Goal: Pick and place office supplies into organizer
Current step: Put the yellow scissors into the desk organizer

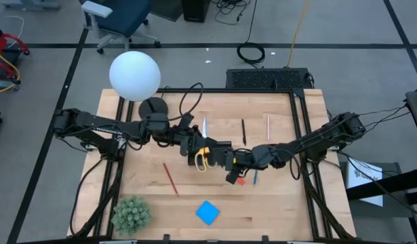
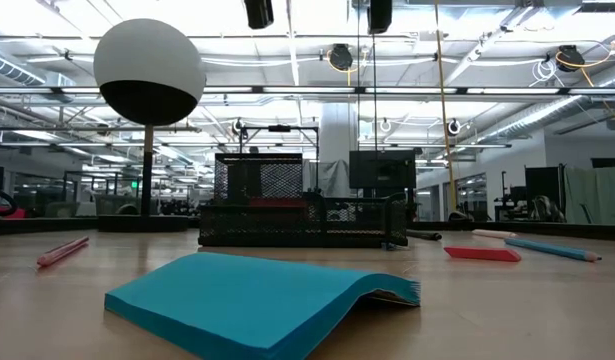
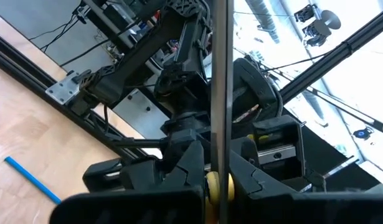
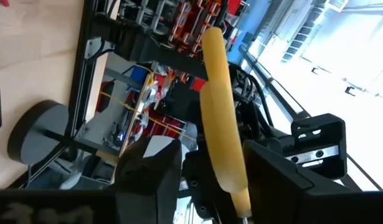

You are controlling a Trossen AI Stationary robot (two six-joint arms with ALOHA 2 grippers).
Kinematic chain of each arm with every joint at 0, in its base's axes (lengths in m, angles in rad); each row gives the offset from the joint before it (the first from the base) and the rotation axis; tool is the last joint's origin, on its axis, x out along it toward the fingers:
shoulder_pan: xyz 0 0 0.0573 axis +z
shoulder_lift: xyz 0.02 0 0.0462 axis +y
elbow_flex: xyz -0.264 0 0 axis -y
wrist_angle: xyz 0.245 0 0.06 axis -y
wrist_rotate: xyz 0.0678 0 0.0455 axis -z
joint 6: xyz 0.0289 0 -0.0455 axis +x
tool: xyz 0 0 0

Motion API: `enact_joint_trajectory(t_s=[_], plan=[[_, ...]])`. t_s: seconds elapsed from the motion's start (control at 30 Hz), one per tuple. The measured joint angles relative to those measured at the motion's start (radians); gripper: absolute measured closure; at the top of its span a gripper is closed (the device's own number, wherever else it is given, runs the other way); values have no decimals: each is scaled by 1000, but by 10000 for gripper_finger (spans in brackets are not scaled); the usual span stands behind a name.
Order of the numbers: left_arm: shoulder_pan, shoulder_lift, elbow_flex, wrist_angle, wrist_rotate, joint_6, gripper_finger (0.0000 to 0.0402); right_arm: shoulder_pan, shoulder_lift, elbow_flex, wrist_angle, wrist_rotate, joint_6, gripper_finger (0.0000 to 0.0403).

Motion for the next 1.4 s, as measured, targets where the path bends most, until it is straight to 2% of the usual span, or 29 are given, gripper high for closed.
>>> enact_joint_trajectory(t_s=[0.17,0.3,0.43,0.57,0.9,1.23,1.4], plan=[[0,0,0,-3,10,2,396,-17,0,0,6,-47,39,266],[0,0,0,-3,13,9,385,-14,0,0,28,-53,99,317],[0,0,0,-4,14,0,394,-11,0,1,31,-56,116,371],[6,0,0,-4,10,10,387,-11,-1,1,31,-54,125,371],[67,0,-1,-42,8,93,309,-9,-2,1,35,-37,221,377],[127,-6,-1,-44,29,239,241,-7,0,1,32,-47,241,377],[170,-31,-1,-59,57,332,218,-7,0,1,42,-12,263,377]])
